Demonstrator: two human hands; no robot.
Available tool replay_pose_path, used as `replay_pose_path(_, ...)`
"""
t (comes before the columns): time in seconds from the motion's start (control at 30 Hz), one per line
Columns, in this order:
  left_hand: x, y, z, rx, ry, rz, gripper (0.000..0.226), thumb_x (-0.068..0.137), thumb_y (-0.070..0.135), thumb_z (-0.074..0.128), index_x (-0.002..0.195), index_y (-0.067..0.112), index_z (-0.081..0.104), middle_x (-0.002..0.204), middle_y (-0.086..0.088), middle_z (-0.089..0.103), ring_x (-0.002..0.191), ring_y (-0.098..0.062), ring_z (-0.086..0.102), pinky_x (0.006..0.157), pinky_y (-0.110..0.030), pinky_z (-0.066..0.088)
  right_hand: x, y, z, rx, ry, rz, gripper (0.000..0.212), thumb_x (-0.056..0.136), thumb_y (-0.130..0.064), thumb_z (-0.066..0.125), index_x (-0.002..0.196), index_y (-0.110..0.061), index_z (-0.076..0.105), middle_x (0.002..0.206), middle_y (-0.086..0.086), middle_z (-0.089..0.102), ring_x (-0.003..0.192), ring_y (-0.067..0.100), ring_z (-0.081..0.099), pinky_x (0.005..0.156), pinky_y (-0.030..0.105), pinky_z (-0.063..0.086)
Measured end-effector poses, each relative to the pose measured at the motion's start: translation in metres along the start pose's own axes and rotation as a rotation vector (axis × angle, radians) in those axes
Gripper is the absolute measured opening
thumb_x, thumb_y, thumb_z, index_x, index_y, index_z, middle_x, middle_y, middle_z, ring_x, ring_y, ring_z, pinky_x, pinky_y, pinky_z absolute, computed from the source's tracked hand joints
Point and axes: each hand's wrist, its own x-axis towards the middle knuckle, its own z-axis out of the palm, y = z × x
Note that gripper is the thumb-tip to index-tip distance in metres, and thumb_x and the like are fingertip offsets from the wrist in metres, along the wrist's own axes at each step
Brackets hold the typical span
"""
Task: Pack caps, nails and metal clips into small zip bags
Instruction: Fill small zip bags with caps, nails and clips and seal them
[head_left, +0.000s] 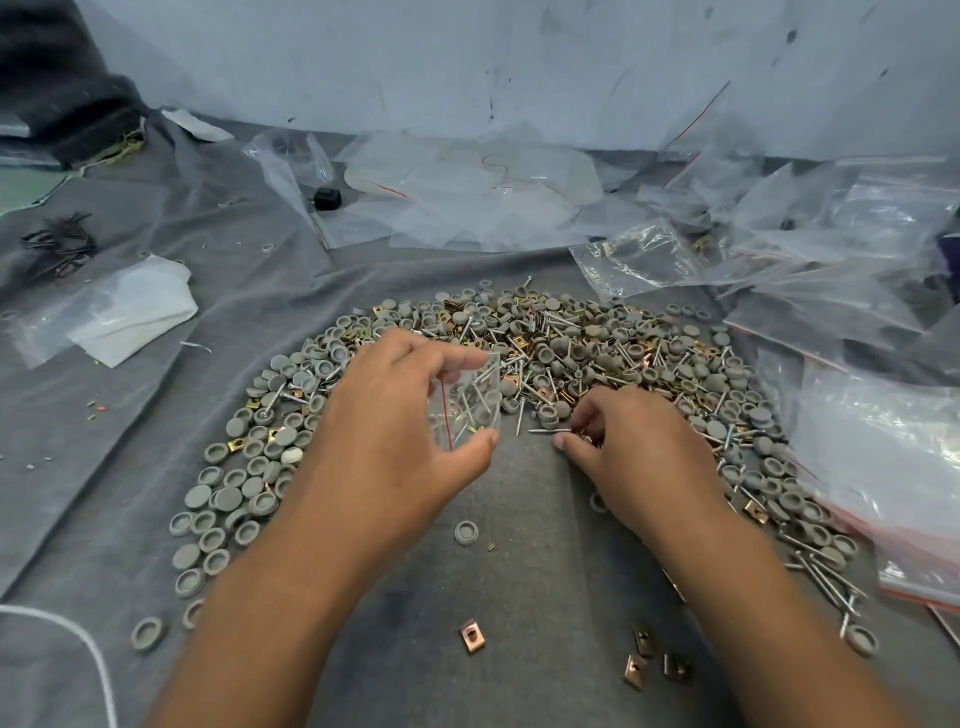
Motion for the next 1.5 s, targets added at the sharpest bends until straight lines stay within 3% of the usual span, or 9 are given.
replay_pose_path(0.3, -0.001, -0.001, -0.001, -0.012, -0.002, -0.010, 0.055, 0.071, 0.049, 0.068, 0.125, 0.041, 0.058, 0.102, 0.028, 0.046, 0.100, 0.010, 0.044, 0.083, -0.013, 0.034, -0.011, 0.002, -0.006, -0.146, 0.049, 0.052, 0.014, 0.097, -0.043, 0.059, 0.092, -0.032, 0.068, 0.093, -0.009, 0.058, 0.090, 0.016, 0.056, 0.063, 0.029, 0.036)
replay_pose_path(0.53, -0.002, 0.002, 0.001, -0.017, -0.021, -0.019, 0.054, 0.071, 0.050, 0.067, 0.123, 0.046, 0.055, 0.100, 0.029, 0.044, 0.099, 0.012, 0.043, 0.081, -0.014, 0.033, -0.002, 0.006, -0.020, 0.396, 0.134, 0.048, 0.017, 0.099, -0.036, 0.056, 0.083, -0.031, 0.058, 0.081, -0.012, 0.061, 0.069, 0.002, 0.054, 0.055, 0.025, 0.035)
replay_pose_path(0.73, -0.002, 0.001, 0.002, -0.005, -0.032, -0.014, 0.054, 0.073, 0.048, 0.069, 0.125, 0.046, 0.055, 0.101, 0.029, 0.044, 0.101, 0.012, 0.043, 0.082, -0.014, 0.034, -0.001, 0.007, -0.020, 0.440, 0.108, 0.031, 0.013, 0.101, -0.034, 0.058, 0.088, -0.032, 0.056, 0.079, -0.011, 0.063, 0.062, 0.005, 0.055, 0.049, 0.018, 0.033)
replay_pose_path(0.87, -0.002, 0.001, 0.003, 0.003, -0.025, -0.003, 0.053, 0.073, 0.047, 0.070, 0.125, 0.045, 0.057, 0.101, 0.029, 0.044, 0.100, 0.011, 0.043, 0.082, -0.015, 0.034, -0.010, -0.008, -0.028, 0.710, 0.119, -0.234, 0.008, 0.099, -0.029, 0.062, 0.097, -0.037, 0.063, 0.085, -0.017, 0.066, 0.079, 0.000, 0.063, 0.063, 0.008, 0.044)
replay_pose_path(1.0, -0.002, 0.003, 0.005, 0.013, -0.031, 0.013, 0.051, 0.073, 0.049, 0.067, 0.123, 0.045, 0.056, 0.101, 0.029, 0.044, 0.101, 0.011, 0.042, 0.082, -0.013, 0.034, -0.018, -0.023, -0.029, 0.600, 0.201, -0.521, 0.013, 0.094, -0.018, 0.070, 0.104, -0.025, 0.074, 0.090, -0.020, 0.066, 0.082, 0.000, 0.062, 0.071, 0.007, 0.043)
replay_pose_path(1.17, 0.000, 0.006, 0.009, 0.022, -0.031, 0.016, 0.047, 0.076, 0.043, 0.071, 0.122, 0.038, 0.061, 0.103, 0.022, 0.048, 0.097, 0.002, 0.044, 0.084, -0.016, 0.035, -0.020, -0.031, -0.027, 0.675, 0.257, -0.518, 0.023, 0.086, -0.016, 0.080, 0.105, -0.025, 0.072, 0.095, -0.016, 0.071, 0.086, 0.000, 0.068, 0.075, 0.010, 0.051)
replay_pose_path(1.27, -0.001, 0.004, 0.007, 0.020, -0.036, 0.011, 0.053, 0.074, 0.046, 0.071, 0.126, 0.040, 0.058, 0.104, 0.025, 0.047, 0.097, 0.005, 0.043, 0.087, -0.018, 0.037, -0.009, -0.012, -0.037, 0.785, 0.315, -0.354, 0.018, 0.089, -0.017, 0.077, 0.100, -0.029, 0.069, 0.090, -0.016, 0.072, 0.085, 0.002, 0.070, 0.073, 0.011, 0.052)
replay_pose_path(1.4, -0.002, 0.001, 0.002, 0.002, -0.025, 0.011, 0.055, 0.072, 0.048, 0.068, 0.126, 0.041, 0.058, 0.101, 0.029, 0.045, 0.099, 0.011, 0.043, 0.082, -0.013, 0.034, 0.001, 0.026, -0.043, 0.442, 0.100, -0.119, 0.017, 0.088, -0.029, 0.076, 0.095, -0.039, 0.065, 0.087, -0.021, 0.067, 0.081, -0.003, 0.064, 0.063, 0.008, 0.044)
replay_pose_path(1.5, -0.002, 0.000, 0.002, 0.006, -0.028, 0.008, 0.055, 0.072, 0.050, 0.067, 0.126, 0.042, 0.058, 0.100, 0.028, 0.045, 0.099, 0.010, 0.044, 0.081, -0.014, 0.035, -0.003, 0.039, -0.041, 0.246, -0.225, -0.145, 0.022, 0.086, -0.031, 0.079, 0.089, -0.047, 0.065, 0.084, -0.025, 0.068, 0.074, -0.005, 0.063, 0.057, 0.009, 0.043)
